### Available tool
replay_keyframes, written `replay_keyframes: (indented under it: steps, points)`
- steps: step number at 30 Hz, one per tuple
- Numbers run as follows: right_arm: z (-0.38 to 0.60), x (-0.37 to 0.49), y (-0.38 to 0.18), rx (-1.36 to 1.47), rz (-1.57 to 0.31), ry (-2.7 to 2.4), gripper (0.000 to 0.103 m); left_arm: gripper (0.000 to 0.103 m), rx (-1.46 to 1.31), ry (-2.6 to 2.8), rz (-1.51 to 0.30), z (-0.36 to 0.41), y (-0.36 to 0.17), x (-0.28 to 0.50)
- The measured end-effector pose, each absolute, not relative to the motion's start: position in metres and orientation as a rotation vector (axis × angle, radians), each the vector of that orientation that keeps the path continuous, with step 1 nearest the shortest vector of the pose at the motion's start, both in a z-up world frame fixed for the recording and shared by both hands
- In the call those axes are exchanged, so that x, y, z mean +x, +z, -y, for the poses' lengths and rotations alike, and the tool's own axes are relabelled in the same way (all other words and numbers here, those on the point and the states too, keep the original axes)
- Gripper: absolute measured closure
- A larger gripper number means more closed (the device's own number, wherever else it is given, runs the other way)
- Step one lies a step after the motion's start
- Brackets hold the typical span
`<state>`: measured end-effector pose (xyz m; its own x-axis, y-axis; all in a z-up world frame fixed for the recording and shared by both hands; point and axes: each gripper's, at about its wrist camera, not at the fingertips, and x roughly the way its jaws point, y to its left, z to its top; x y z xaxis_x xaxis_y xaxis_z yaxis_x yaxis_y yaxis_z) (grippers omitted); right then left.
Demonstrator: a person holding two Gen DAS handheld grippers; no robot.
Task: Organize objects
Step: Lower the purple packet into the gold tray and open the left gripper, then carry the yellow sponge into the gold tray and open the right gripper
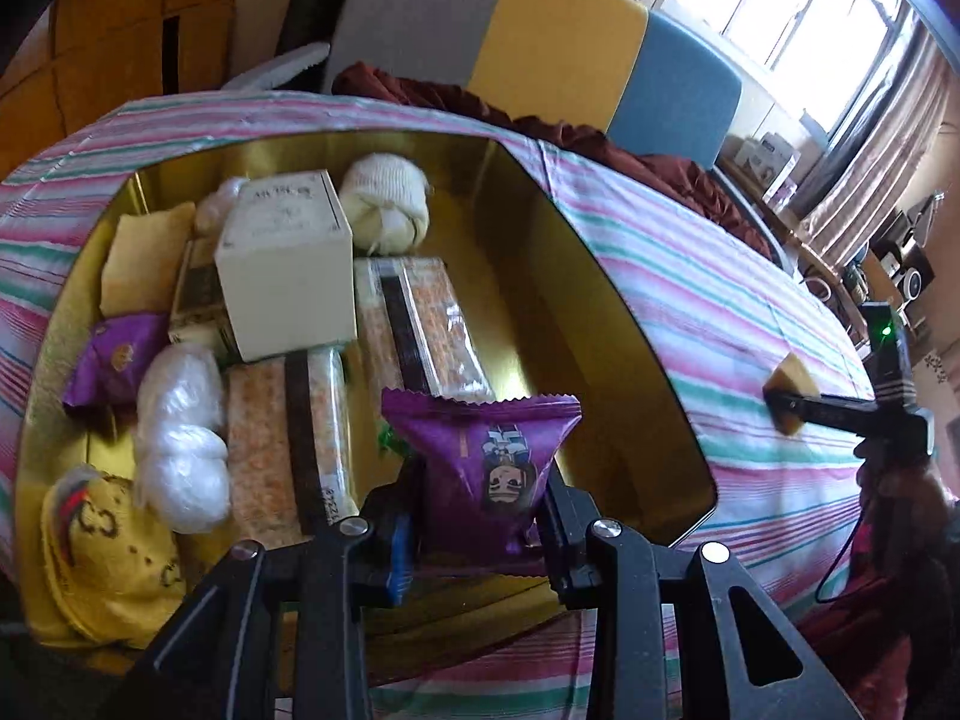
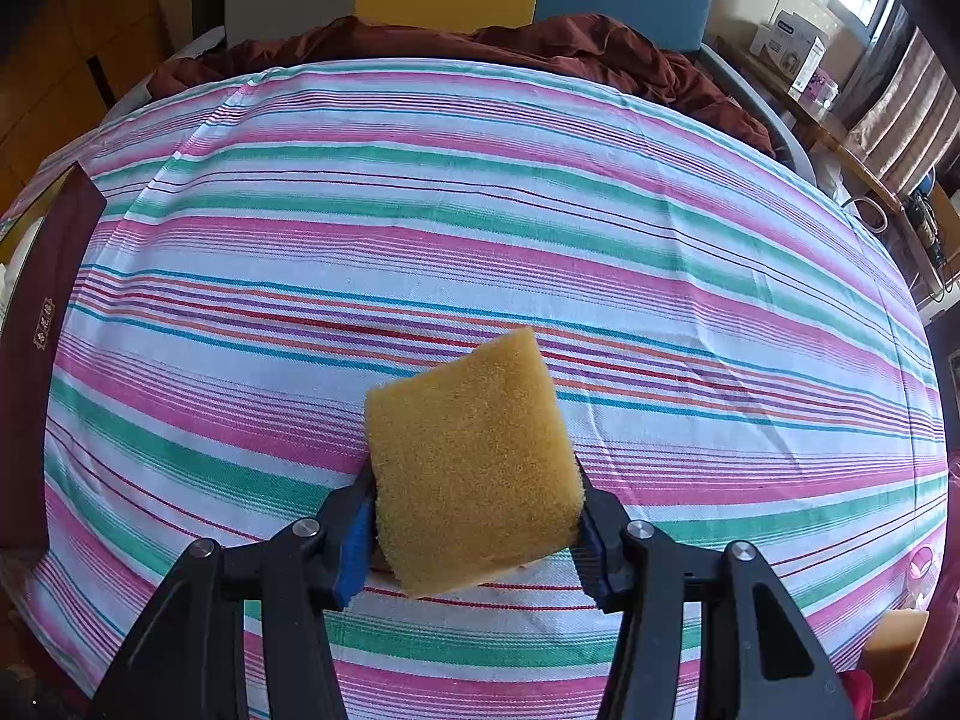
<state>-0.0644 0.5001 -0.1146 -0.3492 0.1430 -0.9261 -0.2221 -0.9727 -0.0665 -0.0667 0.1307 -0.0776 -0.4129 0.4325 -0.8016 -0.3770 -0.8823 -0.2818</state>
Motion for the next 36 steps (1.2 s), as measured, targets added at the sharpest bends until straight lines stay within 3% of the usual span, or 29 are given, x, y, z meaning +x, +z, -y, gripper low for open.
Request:
replay_keyframes:
  steps: [4, 15, 27, 36]
  points:
    - [-0.499, -0.064, -0.114, -1.643, -0.104, 2.409, 0.049, 0.058, -1.35, 2.298, 0.104, -0.127, -0.084, -0.07]
    - [-0.498, -0.064, -0.112, -1.642, -0.102, 2.409, 0.048, 0.057, -1.251, 2.401, 0.043, -0.115, -0.064, -0.054]
    - [-0.488, -0.062, -0.107, -1.647, -0.141, 2.398, 0.049, 0.044, -1.062, 2.616, -0.068, -0.085, -0.013, -0.026]
    - [-0.389, -0.064, -0.04, -1.571, -0.139, 2.72, 0.049, 0.036, -1.065, 2.689, -0.024, -0.066, -0.01, -0.022]
